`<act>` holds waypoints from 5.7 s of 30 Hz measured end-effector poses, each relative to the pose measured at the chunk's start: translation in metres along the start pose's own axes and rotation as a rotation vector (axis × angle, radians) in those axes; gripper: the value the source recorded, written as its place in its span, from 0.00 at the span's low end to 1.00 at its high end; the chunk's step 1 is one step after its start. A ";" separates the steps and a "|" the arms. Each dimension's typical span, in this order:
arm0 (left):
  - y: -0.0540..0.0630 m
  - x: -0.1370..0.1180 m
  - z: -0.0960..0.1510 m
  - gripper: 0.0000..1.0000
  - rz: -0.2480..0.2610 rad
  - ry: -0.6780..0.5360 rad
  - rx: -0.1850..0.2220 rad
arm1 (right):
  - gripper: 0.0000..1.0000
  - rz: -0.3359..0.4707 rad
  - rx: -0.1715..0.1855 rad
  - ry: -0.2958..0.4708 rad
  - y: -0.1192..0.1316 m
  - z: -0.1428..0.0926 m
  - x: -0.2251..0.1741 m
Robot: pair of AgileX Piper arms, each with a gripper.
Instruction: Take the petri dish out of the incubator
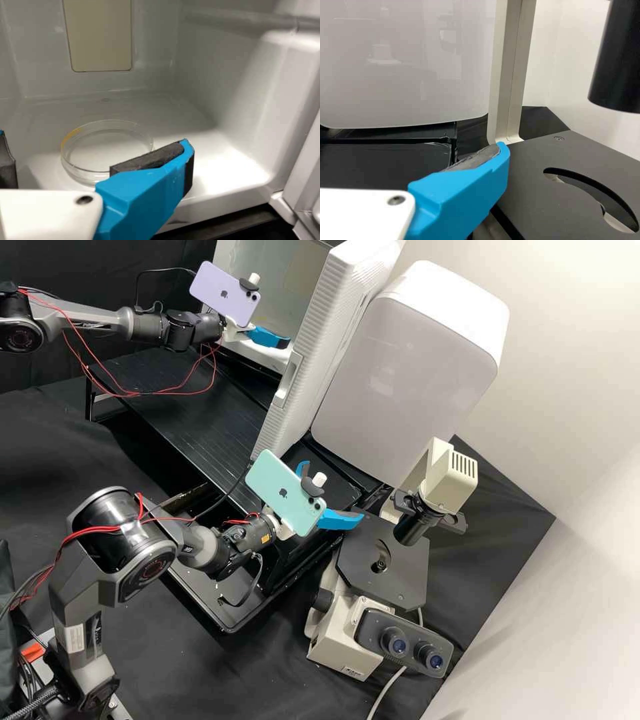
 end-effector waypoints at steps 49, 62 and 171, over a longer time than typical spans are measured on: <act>-0.018 0.024 0.015 1.00 0.022 -0.016 -0.020 | 1.00 0.000 0.000 0.000 0.000 0.000 0.000; -0.017 0.029 0.010 1.00 0.039 0.019 -0.026 | 1.00 0.000 0.000 0.000 0.000 0.000 0.000; -0.037 0.041 0.008 0.00 0.042 0.067 0.014 | 1.00 0.000 0.000 0.000 0.000 0.000 0.000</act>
